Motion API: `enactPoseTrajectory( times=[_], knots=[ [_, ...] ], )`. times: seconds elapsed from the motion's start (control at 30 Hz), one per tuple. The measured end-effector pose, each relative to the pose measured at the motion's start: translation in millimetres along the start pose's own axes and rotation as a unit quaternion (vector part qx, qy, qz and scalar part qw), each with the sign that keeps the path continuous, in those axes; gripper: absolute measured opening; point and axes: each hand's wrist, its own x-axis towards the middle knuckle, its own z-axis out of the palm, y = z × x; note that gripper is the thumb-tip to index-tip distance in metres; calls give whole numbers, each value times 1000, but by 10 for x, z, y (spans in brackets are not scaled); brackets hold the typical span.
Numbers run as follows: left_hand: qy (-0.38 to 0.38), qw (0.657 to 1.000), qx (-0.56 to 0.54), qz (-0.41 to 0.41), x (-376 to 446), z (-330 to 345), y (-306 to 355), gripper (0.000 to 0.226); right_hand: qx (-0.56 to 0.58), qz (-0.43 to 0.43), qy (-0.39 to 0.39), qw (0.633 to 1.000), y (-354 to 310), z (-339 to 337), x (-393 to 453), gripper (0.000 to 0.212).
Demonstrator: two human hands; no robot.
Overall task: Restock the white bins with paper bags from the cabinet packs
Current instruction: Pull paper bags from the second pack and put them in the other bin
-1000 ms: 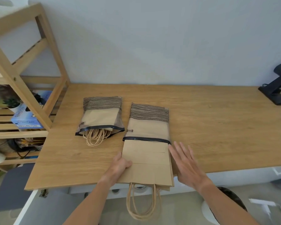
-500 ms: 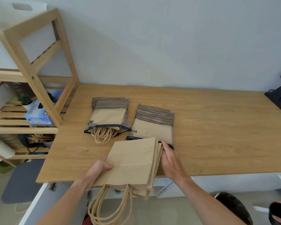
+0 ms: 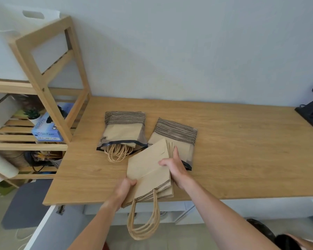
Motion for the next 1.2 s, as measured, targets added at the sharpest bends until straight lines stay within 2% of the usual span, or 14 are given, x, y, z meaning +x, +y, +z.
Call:
enactPoseTrajectory(
  times=[0.1, 0.23, 0.33, 0.4, 0.47, 0.53, 0.6, 0.7, 0.8, 0.93, 1.13, 1.2],
  knots=[
    [24, 995, 91, 46, 90, 125, 98, 42, -13, -24, 6, 1000, -144, 75, 56, 102],
    [31, 982, 185, 27, 176, 213, 210, 48, -74, -51, 11, 996, -375, 179, 148, 92],
    [35, 970, 240, 21, 215, 208, 272, 54, -111, -84, 10, 990, -469, 309, 189, 75],
    [27, 981, 187, 45, 190, 174, 352, 56, -108, -107, 1, 988, -467, 433, 199, 68],
    [21, 993, 63, 94, 75, 137, 476, 59, -84, -119, 12, 989, -459, 538, 215, 64],
    [9, 988, -18, 152, -104, 97, 635, 65, -23, -118, 12, 993, -460, 596, 242, 57],
    [-23, 980, -54, 189, -249, 86, 740, 73, 62, -93, -19, 994, -480, 643, 231, 52],
    [-47, 978, -91, 183, -337, 91, 778, 78, 98, -85, -59, 990, -531, 778, 185, 50],
    [-40, 979, -117, 161, -360, 52, 778, 82, 62, -88, -83, 991, -578, 875, 173, 56],
    [-35, 977, -118, 175, -388, -39, 758, 77, 18, -81, -92, 992, -558, 891, 236, 63],
    [-9, 975, -126, 182, -414, -68, 729, 49, 4, -104, -93, 990, -539, 905, 250, 63],
    [10, 971, -134, 196, -406, -75, 727, 40, 14, -102, -94, 990, -521, 896, 253, 57]
  ],
)
